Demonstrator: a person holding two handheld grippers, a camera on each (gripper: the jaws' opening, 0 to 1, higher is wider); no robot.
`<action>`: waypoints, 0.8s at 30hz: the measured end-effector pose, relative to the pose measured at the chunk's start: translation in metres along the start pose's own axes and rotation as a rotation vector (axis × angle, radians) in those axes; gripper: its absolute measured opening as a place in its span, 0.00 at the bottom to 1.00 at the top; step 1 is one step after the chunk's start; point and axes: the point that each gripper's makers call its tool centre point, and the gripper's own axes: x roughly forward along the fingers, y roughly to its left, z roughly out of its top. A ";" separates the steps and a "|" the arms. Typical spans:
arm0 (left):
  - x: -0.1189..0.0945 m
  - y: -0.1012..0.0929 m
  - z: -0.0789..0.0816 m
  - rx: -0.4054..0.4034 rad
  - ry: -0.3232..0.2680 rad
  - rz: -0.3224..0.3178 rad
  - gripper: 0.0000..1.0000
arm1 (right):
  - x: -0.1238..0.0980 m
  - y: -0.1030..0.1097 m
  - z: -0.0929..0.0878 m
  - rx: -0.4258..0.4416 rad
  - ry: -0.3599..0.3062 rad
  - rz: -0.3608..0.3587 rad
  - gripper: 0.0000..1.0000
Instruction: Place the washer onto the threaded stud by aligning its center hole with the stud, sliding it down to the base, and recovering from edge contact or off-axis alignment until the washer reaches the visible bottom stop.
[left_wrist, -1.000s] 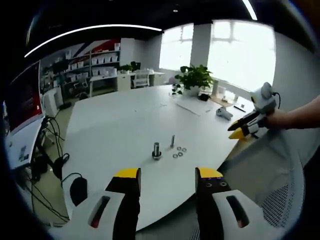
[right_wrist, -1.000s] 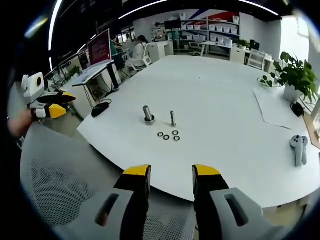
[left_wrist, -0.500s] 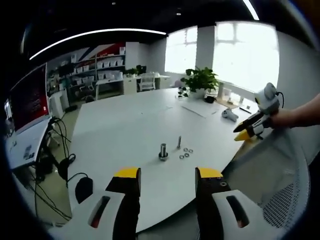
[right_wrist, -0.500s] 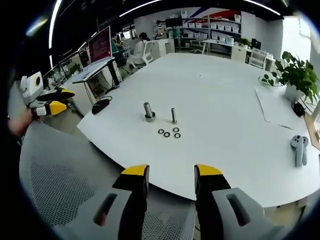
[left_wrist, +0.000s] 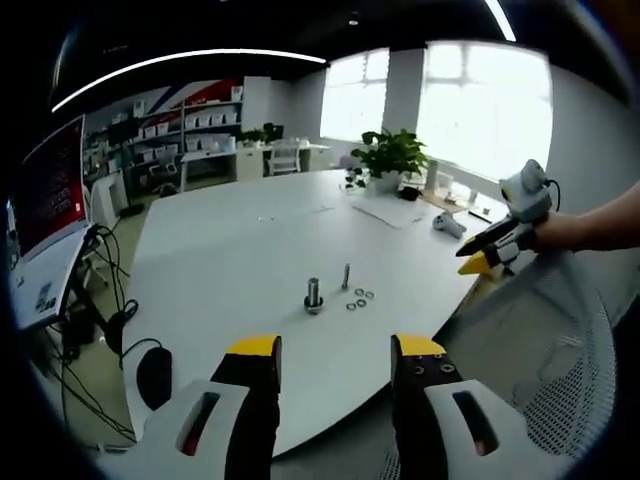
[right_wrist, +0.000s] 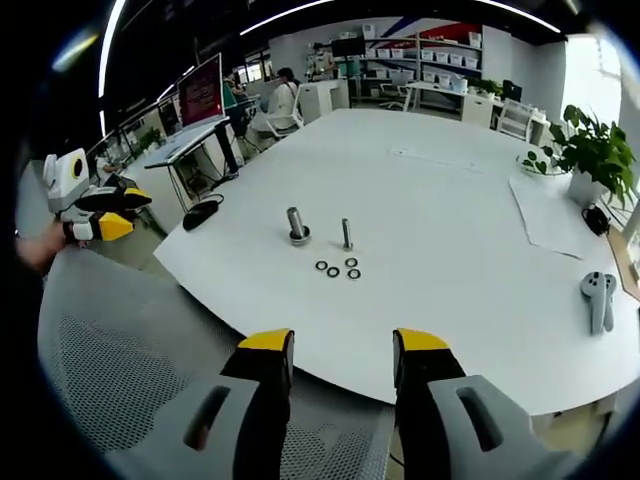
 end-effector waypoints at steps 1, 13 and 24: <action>0.000 0.000 0.000 0.001 0.000 0.001 0.42 | 0.000 0.000 0.000 0.000 0.002 0.000 0.42; 0.002 0.001 -0.004 -0.012 0.014 0.004 0.41 | -0.001 0.001 -0.002 -0.002 0.014 -0.011 0.42; 0.003 0.001 -0.004 -0.017 0.012 0.004 0.41 | -0.003 -0.005 -0.004 0.005 0.018 -0.021 0.41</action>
